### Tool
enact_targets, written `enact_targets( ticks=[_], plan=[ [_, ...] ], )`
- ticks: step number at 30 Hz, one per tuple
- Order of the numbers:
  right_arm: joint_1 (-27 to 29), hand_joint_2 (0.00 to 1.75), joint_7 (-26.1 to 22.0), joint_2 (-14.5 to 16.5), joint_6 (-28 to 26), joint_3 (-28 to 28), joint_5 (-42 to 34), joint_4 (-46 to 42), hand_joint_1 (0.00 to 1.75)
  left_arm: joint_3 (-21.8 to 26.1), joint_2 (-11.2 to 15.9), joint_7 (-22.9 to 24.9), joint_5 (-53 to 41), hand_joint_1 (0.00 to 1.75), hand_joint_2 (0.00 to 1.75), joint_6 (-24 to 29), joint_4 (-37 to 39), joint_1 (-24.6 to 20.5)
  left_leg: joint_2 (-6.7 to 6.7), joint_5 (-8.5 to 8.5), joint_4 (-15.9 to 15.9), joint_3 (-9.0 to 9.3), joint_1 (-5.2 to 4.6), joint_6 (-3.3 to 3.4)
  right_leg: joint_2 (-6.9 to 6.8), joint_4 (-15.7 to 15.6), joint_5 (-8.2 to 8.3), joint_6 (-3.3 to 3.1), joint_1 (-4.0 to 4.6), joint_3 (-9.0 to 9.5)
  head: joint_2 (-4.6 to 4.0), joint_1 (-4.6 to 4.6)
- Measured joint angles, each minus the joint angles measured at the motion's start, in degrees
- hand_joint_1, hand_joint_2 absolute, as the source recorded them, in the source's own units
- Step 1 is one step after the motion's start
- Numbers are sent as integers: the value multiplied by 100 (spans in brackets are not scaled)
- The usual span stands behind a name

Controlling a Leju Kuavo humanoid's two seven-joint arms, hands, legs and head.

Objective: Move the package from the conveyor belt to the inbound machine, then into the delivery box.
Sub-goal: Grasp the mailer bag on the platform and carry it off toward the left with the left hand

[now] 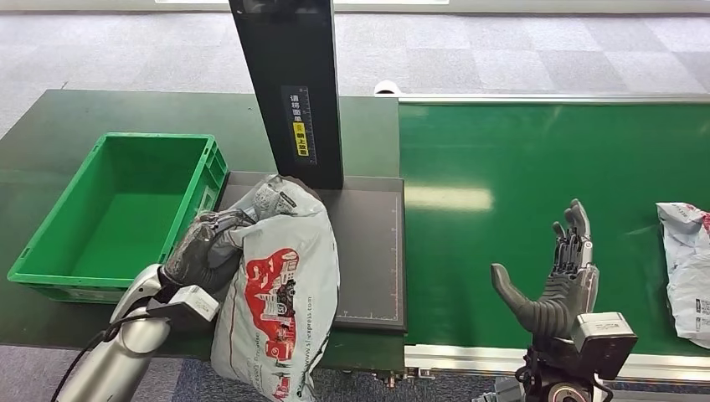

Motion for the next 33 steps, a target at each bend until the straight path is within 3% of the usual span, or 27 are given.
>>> enact_targets(
  ticks=[8, 11, 23, 29, 33],
  plan=[
    [24, 175, -138, 2, -108, 31, -48, 14, 0, 269, -70, -348, 1027, 175, 175, 1948, -1354, 433, -1, 0, 0, -7, 0, 0, -1, 0, -2, 0, 0, -4, 0, 1],
    [54, 175, -170, 3, -203, 38, -64, 13, 0, 317, -67, -353, 957, 175, 175, 2356, -1608, 435, -1, 0, 0, -10, 0, 0, -2, -1, -3, 1, 0, -7, 0, 1],
    [115, 175, -172, 7, -284, 61, -68, 11, 0, 646, -182, -278, 811, 175, 175, 2317, -1647, 194, 0, 1, 0, -7, 0, -1, 0, 0, -1, 0, 0, -9, 0, 1],
    [115, 175, -172, 7, -292, 81, -68, 11, 0, 794, -274, 344, 821, 175, 175, 2086, -1339, -146, -1, 2, 1, -11, 0, 0, -1, -1, 1, 0, 0, -11, 0, 1],
    [115, 175, -170, 7, -298, 113, -68, 11, 0, 889, -340, 376, 841, 175, 175, 2014, -1083, -369, 4, 4, 1, -9, 0, 0, 2, 0, 3, 0, 0, -10, 0, 1]
  ],
)
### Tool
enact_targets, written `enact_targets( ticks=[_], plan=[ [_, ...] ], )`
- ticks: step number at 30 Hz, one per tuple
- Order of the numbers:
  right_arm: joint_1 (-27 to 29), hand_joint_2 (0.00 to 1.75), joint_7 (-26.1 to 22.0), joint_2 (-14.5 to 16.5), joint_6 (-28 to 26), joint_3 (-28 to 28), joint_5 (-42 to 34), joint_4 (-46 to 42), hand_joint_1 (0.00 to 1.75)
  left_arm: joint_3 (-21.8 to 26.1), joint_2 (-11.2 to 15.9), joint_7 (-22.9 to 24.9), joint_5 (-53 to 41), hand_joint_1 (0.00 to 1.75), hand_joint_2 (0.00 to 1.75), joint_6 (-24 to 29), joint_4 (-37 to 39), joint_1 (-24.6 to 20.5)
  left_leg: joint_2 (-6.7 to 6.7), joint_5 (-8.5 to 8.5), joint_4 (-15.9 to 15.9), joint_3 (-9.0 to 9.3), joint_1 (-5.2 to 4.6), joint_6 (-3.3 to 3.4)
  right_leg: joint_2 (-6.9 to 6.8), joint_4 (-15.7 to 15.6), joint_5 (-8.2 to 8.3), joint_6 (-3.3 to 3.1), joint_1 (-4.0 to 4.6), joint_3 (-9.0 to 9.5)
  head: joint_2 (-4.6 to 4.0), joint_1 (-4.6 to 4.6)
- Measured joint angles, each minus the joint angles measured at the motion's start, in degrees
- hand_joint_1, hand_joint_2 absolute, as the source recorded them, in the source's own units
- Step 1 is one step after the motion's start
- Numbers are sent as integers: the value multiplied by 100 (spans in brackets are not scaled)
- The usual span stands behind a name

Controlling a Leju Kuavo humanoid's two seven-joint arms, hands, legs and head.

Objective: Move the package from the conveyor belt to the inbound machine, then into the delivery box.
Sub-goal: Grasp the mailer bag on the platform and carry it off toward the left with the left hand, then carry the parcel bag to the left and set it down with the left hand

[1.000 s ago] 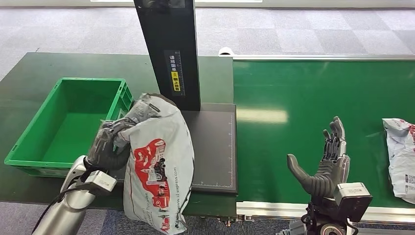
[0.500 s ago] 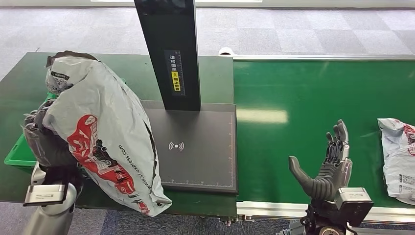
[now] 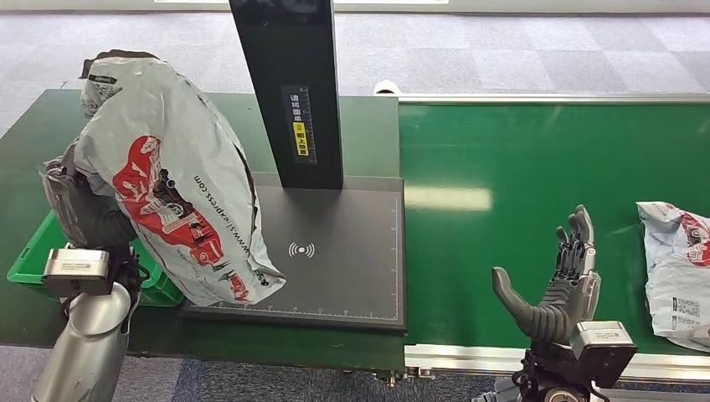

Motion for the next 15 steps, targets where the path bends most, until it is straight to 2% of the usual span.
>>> enact_targets(
  ticks=[8, 10, 12, 15],
  plan=[
    [0, 175, 0, 0, -8, 8, 0, 0, 0, 87, -81, -6, -3, 175, 175, -5, 179, -72, -1, -2, 0, -5, 0, 0, 0, -1, -1, 0, 0, -6, 0, 0],
    [0, 175, 2, 0, -8, 8, 1, 0, 0, 91, -95, 123, -162, 175, 175, 44, 215, -100, -1, -2, 0, -6, 0, 0, -1, -1, -2, 0, 0, -11, 0, -1],
    [-6, 175, 23, 1, -7, 19, 11, 0, 0, 104, -110, 675, -897, 175, 175, 265, 449, -308, -7, 1, 0, -7, 1, 0, -7, -1, -2, 0, 0, -14, 0, 0],
    [-46, 175, 108, 5, 6, 90, 52, -2, 0, 247, -109, 1747, -2312, 175, 175, 646, 1465, -1060, -14, 13, 0, -8, 2, -5, -16, 0, 5, -5, 2, -6, 0, 1]
  ],
)
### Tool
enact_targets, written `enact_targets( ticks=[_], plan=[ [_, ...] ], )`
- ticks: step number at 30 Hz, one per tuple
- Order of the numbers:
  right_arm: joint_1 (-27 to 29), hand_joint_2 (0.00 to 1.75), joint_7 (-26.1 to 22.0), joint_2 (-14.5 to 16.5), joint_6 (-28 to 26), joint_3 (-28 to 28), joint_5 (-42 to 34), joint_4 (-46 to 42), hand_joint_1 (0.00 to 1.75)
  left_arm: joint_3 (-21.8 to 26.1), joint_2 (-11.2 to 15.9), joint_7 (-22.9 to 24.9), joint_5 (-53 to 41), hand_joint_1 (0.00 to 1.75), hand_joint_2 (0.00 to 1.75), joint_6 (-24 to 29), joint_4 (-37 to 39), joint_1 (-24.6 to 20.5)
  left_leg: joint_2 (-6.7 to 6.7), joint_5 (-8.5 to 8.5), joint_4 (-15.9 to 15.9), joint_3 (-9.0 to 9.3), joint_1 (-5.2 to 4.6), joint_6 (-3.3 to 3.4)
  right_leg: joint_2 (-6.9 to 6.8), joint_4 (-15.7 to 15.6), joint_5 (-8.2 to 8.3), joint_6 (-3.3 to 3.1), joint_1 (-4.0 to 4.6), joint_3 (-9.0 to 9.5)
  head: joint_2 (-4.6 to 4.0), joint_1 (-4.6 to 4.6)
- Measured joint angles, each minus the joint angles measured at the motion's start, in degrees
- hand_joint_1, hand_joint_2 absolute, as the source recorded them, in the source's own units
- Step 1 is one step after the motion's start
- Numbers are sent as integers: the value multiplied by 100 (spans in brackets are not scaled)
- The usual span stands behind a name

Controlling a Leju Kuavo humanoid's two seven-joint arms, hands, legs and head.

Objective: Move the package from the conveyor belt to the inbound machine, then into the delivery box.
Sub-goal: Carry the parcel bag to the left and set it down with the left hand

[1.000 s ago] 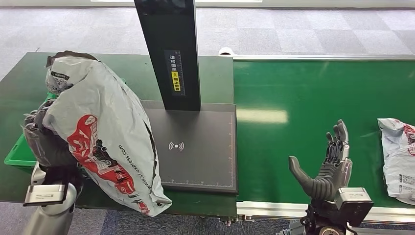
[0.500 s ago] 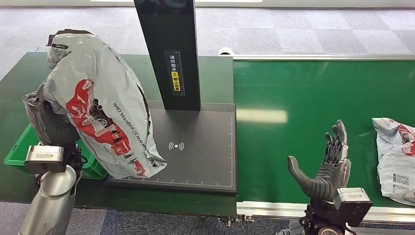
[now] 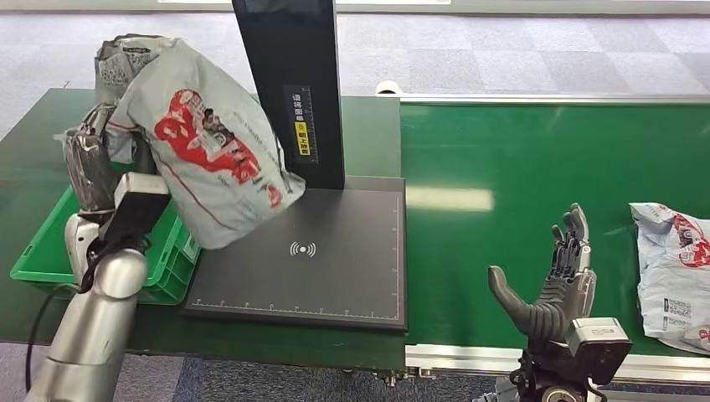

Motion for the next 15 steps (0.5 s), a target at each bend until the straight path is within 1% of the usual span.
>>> enact_targets(
  ticks=[2, 4, 6, 8, 11, 13, 15],
  plan=[
    [-32, 175, 61, 1, 11, 49, 15, -1, 0, 143, 34, 398, -529, 175, 175, 154, 943, -601, 8, 9, 0, 0, 2, -3, 8, 2, 11, -5, 4, 0, 0, -1],
    [-57, 175, 101, -1, 26, 82, -2, -1, 0, 237, 87, 649, -949, 175, 175, 270, 1886, -1153, 15, 14, 0, 1, 4, -4, 15, 3, 18, -6, 6, -2, 0, -1],
    [-75, 175, 125, -4, 46, 107, -36, -1, 0, 271, 139, 915, -1330, 175, 175, 306, 2727, -1590, 15, 16, 0, 0, 4, -3, 16, 4, 19, -6, 6, -3, 0, -1],
    [-84, 175, 146, -10, 66, 131, -77, -1, 0, 272, 198, 1290, -1665, 175, 175, 213, 3447, -1926, 15, 15, 0, -2, 3, -3, 16, 5, 19, -5, 5, -4, 0, 0],
    [-77, 175, 167, -39, 67, 160, -173, -1, 0, 265, 352, 2034, -2063, 175, 175, -179, 4398, -2255, 29, 13, 0, -7, 2, -4, 30, 4, 19, -5, 4, -12, 0, -1],
    [-57, 175, 170, -64, 56, 172, -211, -1, 0, 271, 464, 2220, -2134, 175, 175, -260, 4862, -2320, 39, 11, 0, -10, 3, -6, 41, 4, 18, -5, 5, -21, 0, -2],
    [-40, 175, 173, -84, 46, 188, -222, -1, 0, 274, 541, 2241, -2158, 175, 175, -253, 5203, -2351, 36, 11, 0, -15, 3, -7, 39, 4, 17, -6, 5, -25, 0, 0]
  ],
)
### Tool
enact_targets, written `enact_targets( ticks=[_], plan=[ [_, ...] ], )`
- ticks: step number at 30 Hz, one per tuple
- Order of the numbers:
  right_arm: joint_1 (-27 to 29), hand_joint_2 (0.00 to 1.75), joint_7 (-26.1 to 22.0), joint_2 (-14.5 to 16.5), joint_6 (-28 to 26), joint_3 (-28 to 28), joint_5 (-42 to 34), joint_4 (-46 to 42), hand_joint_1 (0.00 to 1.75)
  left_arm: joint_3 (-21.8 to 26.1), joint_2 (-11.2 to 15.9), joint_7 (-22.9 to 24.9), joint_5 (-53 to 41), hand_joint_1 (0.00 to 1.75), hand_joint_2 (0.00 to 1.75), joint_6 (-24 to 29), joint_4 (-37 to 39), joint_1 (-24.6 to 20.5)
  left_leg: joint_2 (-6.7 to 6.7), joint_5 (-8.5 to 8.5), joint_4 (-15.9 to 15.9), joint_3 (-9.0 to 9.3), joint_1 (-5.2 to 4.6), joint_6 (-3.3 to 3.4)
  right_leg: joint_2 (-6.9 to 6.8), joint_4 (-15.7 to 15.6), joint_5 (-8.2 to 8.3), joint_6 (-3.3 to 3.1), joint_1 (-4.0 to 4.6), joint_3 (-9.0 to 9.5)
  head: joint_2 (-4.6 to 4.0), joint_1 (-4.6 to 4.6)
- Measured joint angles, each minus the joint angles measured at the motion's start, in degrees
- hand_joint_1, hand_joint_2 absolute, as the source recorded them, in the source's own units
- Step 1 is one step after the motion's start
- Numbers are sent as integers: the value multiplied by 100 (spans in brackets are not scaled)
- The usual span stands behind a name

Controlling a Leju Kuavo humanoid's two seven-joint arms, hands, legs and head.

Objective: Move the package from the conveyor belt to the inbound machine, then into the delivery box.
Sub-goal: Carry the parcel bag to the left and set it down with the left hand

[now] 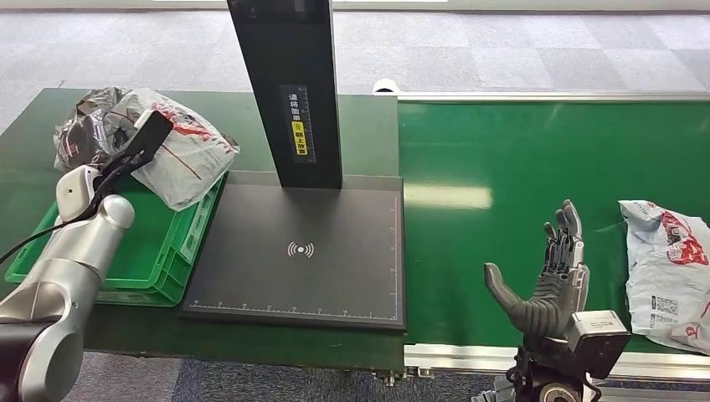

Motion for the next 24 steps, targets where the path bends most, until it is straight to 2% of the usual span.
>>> enact_targets(
  ticks=[8, 24],
  plan=[
    [16, 175, 7, -28, -20, 78, -17, -7, 0, -5, 124, 135, -99, 175, 175, -45, 657, -124, -4, 0, 0, -4, 0, 0, -2, 0, -1, 1, 0, 0, 0, 0],
    [19, 175, 27, -34, -33, 105, -19, -8, 0, -15, 188, 243, -184, 175, 175, -126, 910, -134, -4, 0, 0, -4, 0, 0, -3, 0, 0, 1, 0, 0, 0, 0]
  ],
)
